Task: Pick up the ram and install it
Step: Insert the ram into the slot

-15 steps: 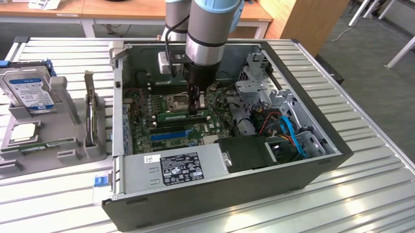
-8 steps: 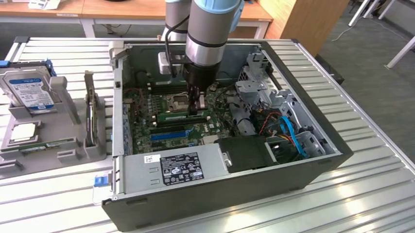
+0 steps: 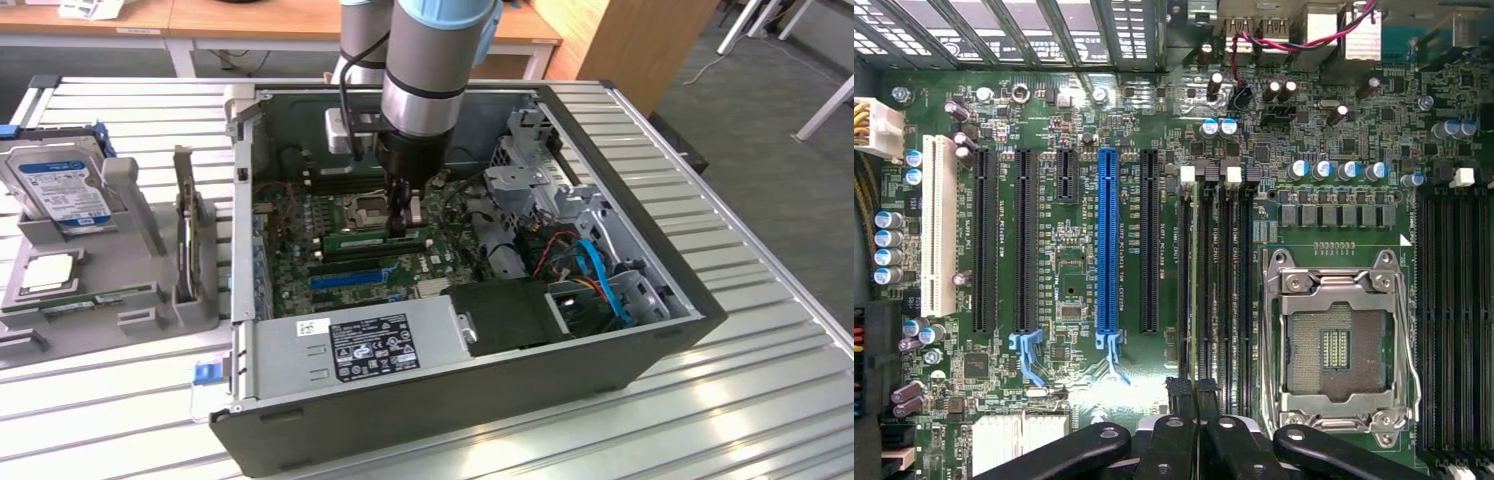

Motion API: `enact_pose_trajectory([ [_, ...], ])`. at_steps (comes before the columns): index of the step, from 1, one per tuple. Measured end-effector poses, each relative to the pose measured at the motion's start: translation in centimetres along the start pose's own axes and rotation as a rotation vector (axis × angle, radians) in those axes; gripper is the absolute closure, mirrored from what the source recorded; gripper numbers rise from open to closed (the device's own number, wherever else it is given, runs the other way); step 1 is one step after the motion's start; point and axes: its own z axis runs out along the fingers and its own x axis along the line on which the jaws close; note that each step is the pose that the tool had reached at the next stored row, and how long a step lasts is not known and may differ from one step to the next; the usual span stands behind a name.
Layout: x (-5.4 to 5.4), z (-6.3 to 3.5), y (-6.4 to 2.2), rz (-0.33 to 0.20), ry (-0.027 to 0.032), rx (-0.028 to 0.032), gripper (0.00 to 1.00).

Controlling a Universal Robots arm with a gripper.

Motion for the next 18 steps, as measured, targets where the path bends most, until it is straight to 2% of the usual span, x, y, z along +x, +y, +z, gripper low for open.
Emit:
enact_pose_trajectory([
  [1, 0.01, -0.01, 0.00, 0.000, -0.0018, -0.0001, 0.89],
  [18, 0.07, -0.01, 0.00, -0.005, -0.0027, -0.0003, 0.89],
])
